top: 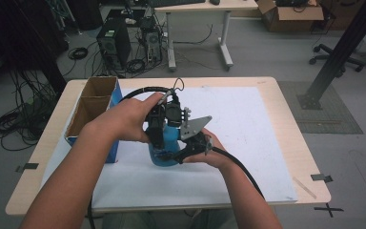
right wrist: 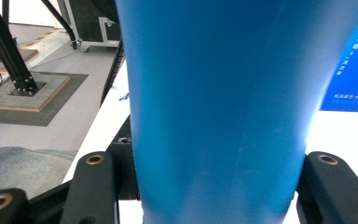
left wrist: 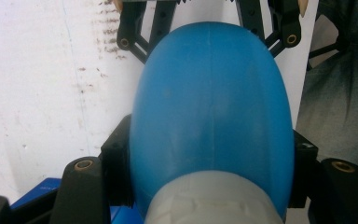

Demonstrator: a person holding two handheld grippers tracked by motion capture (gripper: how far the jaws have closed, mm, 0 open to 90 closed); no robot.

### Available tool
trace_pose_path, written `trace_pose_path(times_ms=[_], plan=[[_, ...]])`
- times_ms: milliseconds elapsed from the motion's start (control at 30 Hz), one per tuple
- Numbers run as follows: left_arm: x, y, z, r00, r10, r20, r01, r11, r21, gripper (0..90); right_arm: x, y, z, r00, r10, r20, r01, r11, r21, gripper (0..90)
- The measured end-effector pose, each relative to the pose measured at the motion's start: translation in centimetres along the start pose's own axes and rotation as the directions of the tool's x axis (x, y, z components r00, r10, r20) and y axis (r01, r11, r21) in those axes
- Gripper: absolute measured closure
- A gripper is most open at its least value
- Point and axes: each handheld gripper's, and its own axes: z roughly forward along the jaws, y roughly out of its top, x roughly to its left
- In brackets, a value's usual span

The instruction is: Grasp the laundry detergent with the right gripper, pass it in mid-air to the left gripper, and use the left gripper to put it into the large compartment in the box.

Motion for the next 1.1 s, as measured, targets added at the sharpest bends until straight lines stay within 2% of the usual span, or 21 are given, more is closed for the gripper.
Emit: trace_pose_path(times_ms=[233,567,767,1100], plan=[[-0.29,0.11,-0.39,0.9998,0.007,-0.019,-0.007,1.0,0.003,38.4,0.14,0.13,-0.12,0.9999,-0.009,0.008,0.009,1.0,-0.01,43.3],[-0.31,0.37,-0.73,0.9998,0.001,-0.022,-0.001,0.9999,0.013,38.3,0.14,0.16,-0.24,0.9999,0.003,0.01,-0.003,0.999,-0.034,41.4],[-0.18,0.44,-0.82,0.9997,-0.015,-0.021,0.015,0.9997,0.019,38.4,0.15,0.11,-0.32,0.9999,0.001,0.017,0.0,0.999,-0.043,37.1],[-0.16,0.74,-0.94,0.9998,-0.004,-0.019,0.004,0.9998,0.021,38.3,0.11,-0.37,-0.58,0.9987,0.029,0.041,-0.027,0.998,-0.049,29.4]])
